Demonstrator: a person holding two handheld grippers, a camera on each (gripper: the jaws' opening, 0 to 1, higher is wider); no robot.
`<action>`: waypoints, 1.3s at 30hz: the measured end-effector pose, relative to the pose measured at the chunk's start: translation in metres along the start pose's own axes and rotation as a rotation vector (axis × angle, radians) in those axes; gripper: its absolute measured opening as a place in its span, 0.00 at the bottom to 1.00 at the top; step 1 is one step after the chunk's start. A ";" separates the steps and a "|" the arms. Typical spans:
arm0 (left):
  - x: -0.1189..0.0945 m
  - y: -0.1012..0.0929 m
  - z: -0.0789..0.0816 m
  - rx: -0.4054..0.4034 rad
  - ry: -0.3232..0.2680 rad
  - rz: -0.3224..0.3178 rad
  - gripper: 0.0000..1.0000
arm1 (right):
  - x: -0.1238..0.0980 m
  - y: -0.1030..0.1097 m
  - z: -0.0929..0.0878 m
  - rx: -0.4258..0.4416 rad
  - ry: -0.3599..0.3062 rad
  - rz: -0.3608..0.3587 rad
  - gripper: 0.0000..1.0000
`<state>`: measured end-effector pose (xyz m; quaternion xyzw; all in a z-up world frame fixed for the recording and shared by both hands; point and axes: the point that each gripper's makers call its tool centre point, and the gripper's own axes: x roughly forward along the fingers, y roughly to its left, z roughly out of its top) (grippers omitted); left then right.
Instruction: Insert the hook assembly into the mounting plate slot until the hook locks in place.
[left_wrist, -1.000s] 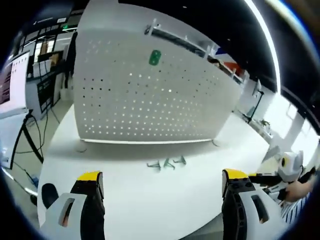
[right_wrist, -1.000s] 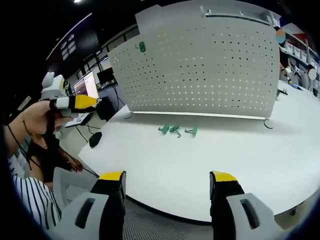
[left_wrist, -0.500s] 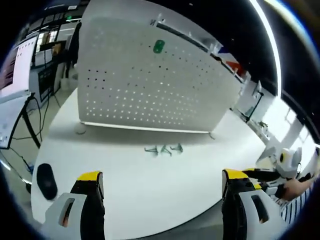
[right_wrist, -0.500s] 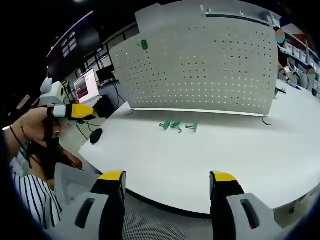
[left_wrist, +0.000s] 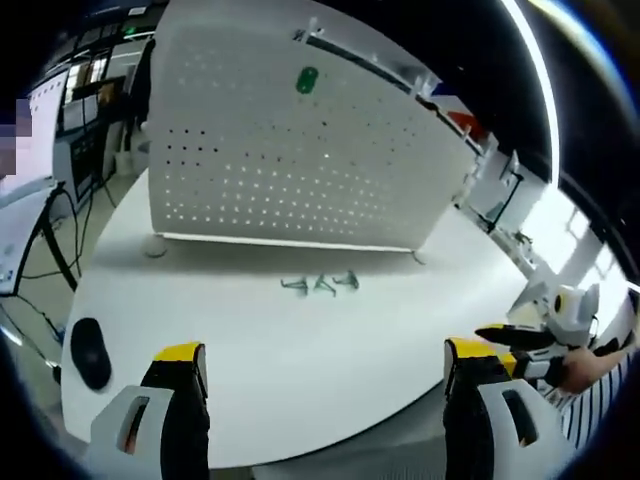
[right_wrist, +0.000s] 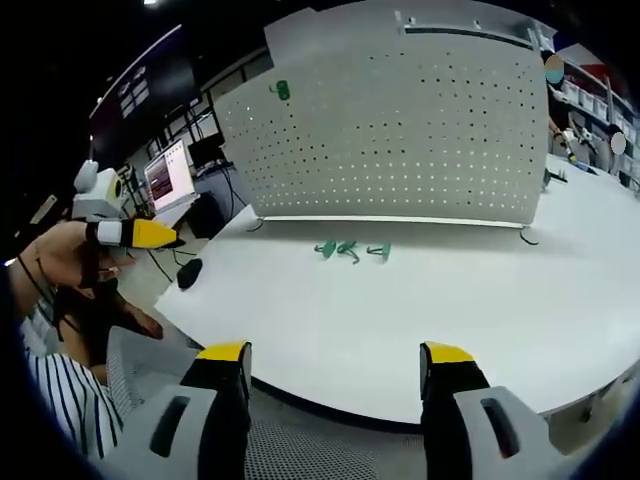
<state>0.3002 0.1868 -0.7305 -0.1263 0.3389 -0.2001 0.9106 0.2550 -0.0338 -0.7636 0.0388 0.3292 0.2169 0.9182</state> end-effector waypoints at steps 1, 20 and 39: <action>0.000 -0.001 -0.001 -0.001 0.002 0.000 1.00 | -0.001 -0.002 0.000 -0.001 0.001 -0.002 0.66; 0.010 -0.012 -0.035 -0.039 0.073 -0.012 1.00 | 0.011 -0.013 -0.001 -0.081 0.039 0.039 0.61; 0.003 0.010 -0.038 -0.084 0.087 0.029 1.00 | 0.116 0.005 0.017 -0.162 0.087 0.147 0.48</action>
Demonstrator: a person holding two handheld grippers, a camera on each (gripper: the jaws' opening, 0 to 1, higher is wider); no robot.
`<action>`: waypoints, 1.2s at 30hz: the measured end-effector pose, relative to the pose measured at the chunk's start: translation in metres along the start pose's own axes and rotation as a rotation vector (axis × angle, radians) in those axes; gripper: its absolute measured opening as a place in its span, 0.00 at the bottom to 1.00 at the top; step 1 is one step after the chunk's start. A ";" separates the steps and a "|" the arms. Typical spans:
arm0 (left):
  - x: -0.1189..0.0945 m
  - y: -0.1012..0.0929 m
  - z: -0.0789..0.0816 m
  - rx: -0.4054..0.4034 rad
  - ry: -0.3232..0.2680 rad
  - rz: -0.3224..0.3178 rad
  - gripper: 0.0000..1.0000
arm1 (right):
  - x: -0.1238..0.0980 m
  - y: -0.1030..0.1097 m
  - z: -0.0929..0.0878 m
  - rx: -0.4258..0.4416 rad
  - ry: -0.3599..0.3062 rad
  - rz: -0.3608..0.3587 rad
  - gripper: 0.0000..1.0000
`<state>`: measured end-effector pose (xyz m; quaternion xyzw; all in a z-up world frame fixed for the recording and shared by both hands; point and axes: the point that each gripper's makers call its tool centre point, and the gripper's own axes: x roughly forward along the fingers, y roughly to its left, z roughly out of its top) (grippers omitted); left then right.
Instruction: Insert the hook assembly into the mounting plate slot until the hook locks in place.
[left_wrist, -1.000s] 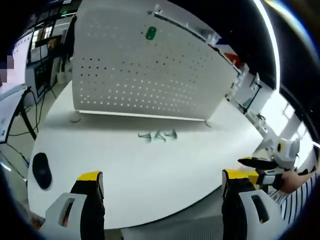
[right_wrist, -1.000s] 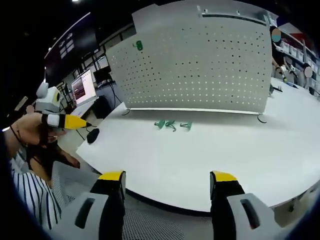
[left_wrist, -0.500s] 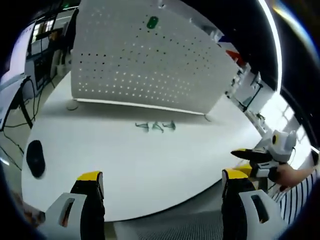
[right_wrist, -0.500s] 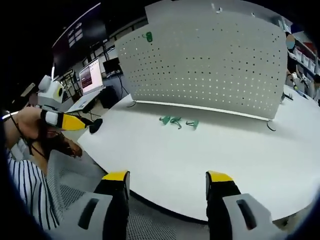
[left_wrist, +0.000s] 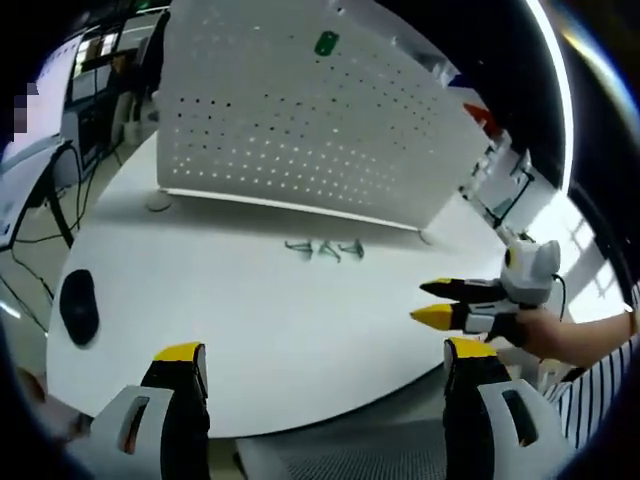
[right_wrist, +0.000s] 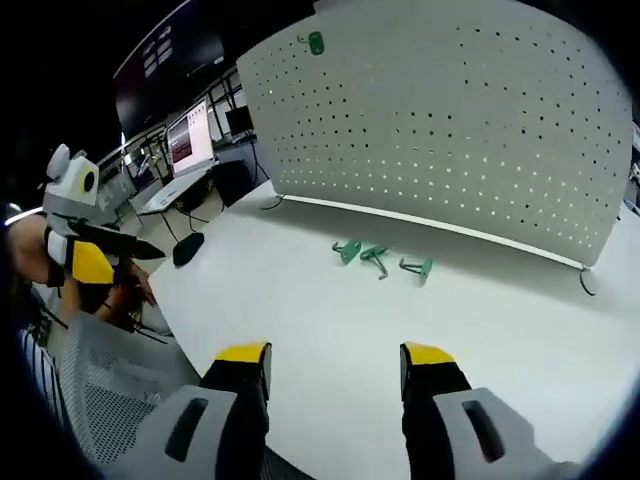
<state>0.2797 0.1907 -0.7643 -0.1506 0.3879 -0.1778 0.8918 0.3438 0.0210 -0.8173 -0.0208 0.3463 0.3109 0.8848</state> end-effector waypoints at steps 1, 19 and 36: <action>0.000 0.001 0.000 0.000 0.000 0.001 1.00 | 0.007 0.000 0.001 0.005 0.006 0.006 0.47; 0.012 0.015 0.000 -0.042 0.025 0.004 0.99 | 0.082 0.012 0.041 -0.086 0.047 0.045 0.39; 0.014 0.023 -0.003 -0.076 0.041 0.007 0.99 | 0.140 -0.003 0.040 -0.058 0.110 0.008 0.27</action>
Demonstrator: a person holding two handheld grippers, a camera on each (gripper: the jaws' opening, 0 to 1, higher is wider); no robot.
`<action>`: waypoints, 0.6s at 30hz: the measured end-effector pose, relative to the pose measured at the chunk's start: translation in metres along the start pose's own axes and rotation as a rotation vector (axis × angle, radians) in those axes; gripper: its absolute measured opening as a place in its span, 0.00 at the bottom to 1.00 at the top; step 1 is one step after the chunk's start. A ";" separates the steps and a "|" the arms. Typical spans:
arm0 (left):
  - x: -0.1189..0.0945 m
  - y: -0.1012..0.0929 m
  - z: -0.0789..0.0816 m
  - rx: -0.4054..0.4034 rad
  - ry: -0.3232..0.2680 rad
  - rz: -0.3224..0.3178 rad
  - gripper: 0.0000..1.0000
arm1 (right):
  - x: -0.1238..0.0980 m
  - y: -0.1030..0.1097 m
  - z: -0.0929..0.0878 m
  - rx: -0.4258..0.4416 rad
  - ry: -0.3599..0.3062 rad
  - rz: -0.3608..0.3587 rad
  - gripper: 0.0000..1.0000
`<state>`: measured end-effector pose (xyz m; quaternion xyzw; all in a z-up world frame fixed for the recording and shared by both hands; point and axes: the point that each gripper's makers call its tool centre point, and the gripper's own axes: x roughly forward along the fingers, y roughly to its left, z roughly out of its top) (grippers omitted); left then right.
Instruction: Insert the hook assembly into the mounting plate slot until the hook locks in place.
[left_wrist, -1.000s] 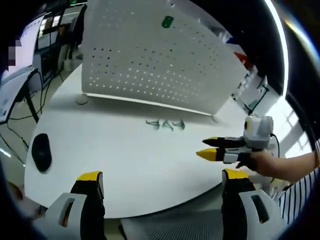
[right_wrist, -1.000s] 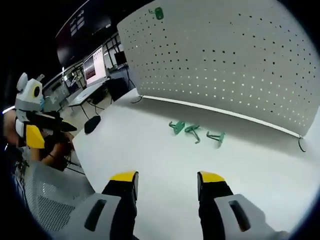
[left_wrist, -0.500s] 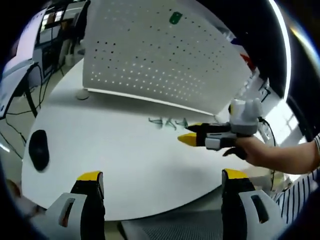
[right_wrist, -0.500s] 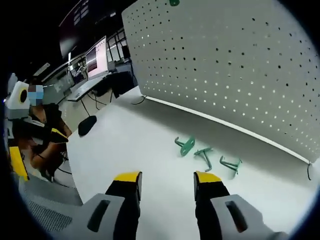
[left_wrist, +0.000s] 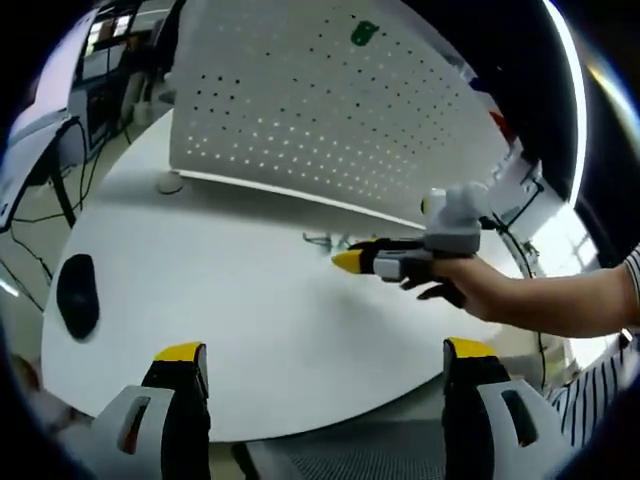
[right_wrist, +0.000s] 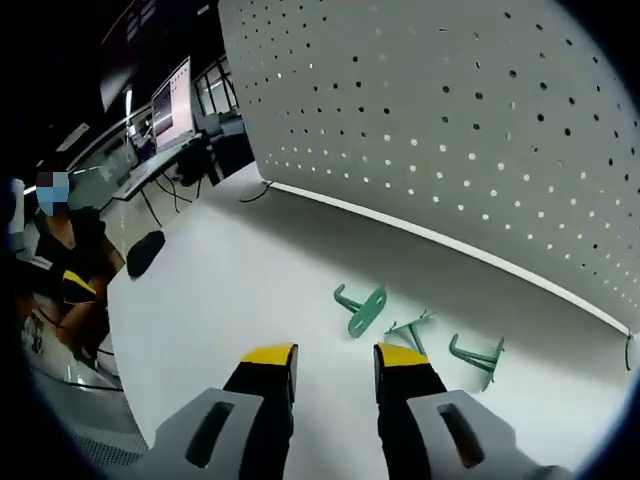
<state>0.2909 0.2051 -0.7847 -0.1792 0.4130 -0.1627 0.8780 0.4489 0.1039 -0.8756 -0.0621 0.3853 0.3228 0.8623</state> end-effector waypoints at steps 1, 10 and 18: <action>0.000 0.000 -0.002 -0.003 0.005 -0.002 0.99 | 0.002 0.000 -0.001 0.000 0.004 -0.001 0.27; -0.001 0.004 -0.004 -0.022 0.005 0.001 0.99 | 0.015 -0.004 -0.001 0.004 0.017 -0.006 0.24; -0.001 0.003 -0.004 -0.028 0.004 -0.002 0.99 | 0.023 -0.010 0.002 -0.030 0.016 -0.045 0.19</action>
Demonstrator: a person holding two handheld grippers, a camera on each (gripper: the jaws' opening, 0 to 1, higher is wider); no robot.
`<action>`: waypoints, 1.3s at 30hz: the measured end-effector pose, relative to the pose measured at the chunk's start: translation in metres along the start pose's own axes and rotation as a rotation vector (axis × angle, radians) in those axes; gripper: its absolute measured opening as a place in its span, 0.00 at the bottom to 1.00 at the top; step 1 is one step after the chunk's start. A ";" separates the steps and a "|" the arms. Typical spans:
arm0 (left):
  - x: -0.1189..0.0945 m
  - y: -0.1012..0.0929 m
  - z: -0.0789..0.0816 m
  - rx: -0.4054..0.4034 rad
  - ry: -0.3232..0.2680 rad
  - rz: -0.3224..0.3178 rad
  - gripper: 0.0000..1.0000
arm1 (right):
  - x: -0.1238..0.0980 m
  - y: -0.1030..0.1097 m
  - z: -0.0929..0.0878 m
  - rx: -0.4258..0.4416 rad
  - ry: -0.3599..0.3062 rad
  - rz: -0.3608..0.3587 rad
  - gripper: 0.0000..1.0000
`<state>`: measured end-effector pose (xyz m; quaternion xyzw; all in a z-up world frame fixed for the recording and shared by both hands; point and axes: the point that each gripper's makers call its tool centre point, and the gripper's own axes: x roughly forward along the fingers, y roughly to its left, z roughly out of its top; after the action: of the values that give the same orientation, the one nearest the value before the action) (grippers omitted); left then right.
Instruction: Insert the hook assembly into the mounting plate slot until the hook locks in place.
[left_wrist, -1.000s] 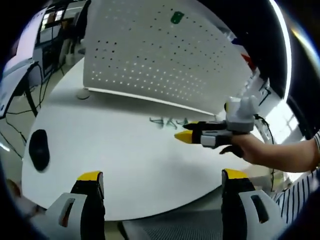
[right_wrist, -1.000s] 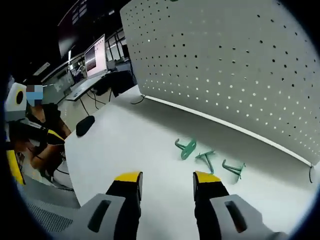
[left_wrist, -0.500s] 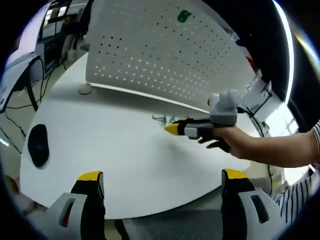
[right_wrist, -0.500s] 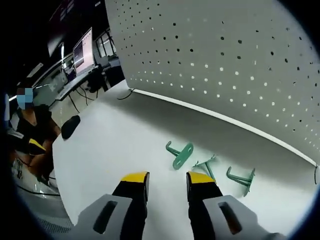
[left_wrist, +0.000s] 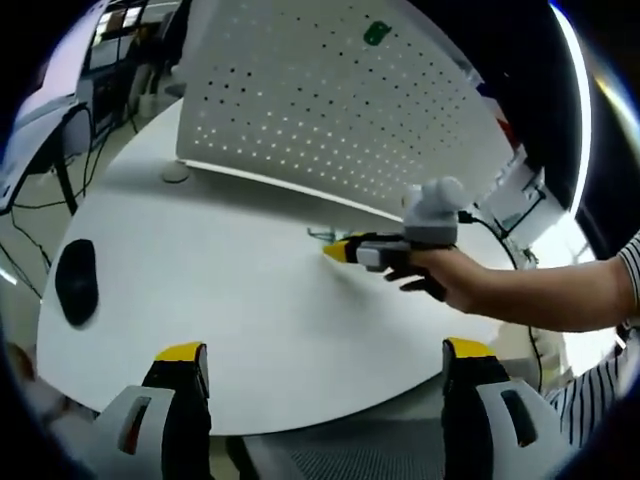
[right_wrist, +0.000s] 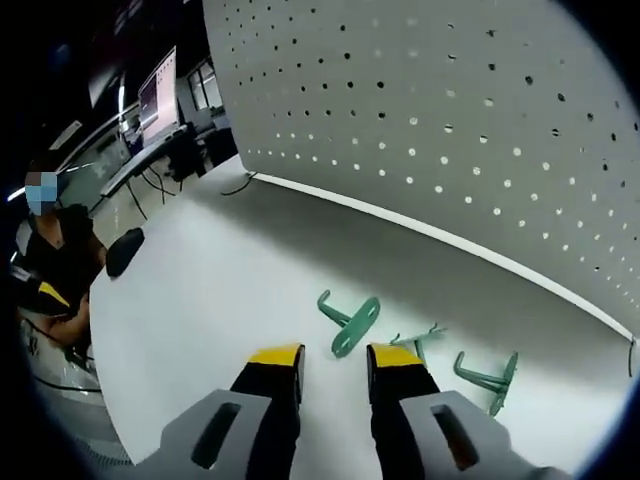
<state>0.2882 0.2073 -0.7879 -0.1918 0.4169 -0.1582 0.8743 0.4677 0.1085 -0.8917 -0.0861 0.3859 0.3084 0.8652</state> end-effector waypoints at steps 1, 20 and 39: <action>0.000 0.000 0.000 0.001 -0.001 0.000 0.98 | 0.001 0.000 0.000 -0.007 0.001 -0.001 0.17; -0.010 -0.001 -0.001 -0.016 -0.030 0.009 0.98 | 0.003 -0.018 0.004 -0.070 -0.028 -0.081 0.02; -0.016 0.000 0.014 -0.030 -0.090 0.015 1.00 | -0.012 -0.004 0.034 -0.125 -0.117 -0.027 0.00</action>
<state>0.2898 0.2172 -0.7689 -0.2088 0.3807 -0.1364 0.8904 0.4844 0.1130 -0.8597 -0.1270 0.3135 0.3249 0.8832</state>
